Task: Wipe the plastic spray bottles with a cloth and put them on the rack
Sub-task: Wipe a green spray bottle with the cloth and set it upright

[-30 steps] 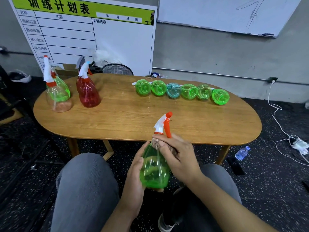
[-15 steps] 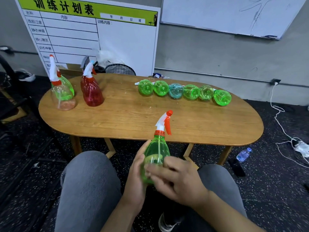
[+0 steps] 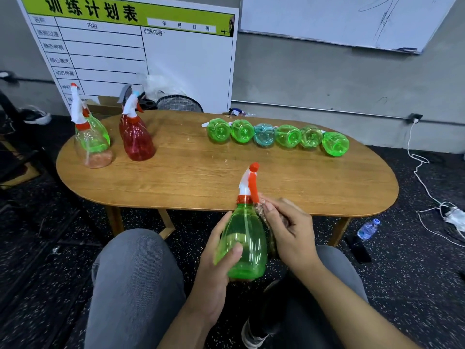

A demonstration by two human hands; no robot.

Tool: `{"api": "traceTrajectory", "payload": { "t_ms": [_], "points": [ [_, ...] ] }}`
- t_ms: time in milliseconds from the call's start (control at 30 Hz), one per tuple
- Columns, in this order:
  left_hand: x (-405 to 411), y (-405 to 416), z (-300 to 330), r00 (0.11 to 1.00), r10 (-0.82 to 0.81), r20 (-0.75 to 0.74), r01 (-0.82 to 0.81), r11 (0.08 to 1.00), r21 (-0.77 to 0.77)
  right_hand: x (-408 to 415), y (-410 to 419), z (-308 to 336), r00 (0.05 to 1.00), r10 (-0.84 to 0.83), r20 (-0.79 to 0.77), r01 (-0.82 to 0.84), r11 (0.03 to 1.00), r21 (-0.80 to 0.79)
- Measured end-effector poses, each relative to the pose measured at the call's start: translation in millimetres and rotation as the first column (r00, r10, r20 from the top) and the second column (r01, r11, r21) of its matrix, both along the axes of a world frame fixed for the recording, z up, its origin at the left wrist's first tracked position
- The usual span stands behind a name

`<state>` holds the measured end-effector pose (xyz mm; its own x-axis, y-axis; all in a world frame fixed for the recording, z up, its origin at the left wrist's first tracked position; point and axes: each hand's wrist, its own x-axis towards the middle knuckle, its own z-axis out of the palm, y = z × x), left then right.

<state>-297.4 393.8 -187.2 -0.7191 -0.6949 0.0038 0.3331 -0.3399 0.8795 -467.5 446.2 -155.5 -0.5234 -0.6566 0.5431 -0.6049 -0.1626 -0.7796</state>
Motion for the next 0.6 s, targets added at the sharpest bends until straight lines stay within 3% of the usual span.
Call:
{"api": "traceTrajectory", "payload": {
  "t_ms": [200,367,600],
  "points": [
    [1.0,-1.0,0.2,1.000,0.005,-0.020,-0.004,0.999,0.054,2.9,-0.2,15.1,0.998,0.005,-0.060,-0.007,0.999,-0.033],
    [1.1,-0.5,1.4,1.000,-0.005,-0.003,0.005,1.000,0.001,5.9,-7.2,14.6,0.990,0.034,-0.140,-0.027,0.998,0.052],
    [1.6,-1.4,-4.3,0.994,0.071,0.082,-0.069,0.997,-0.018,29.8,6.1,-0.8,0.906,0.121,-0.405,-0.060,0.985,0.161]
  ]
}}
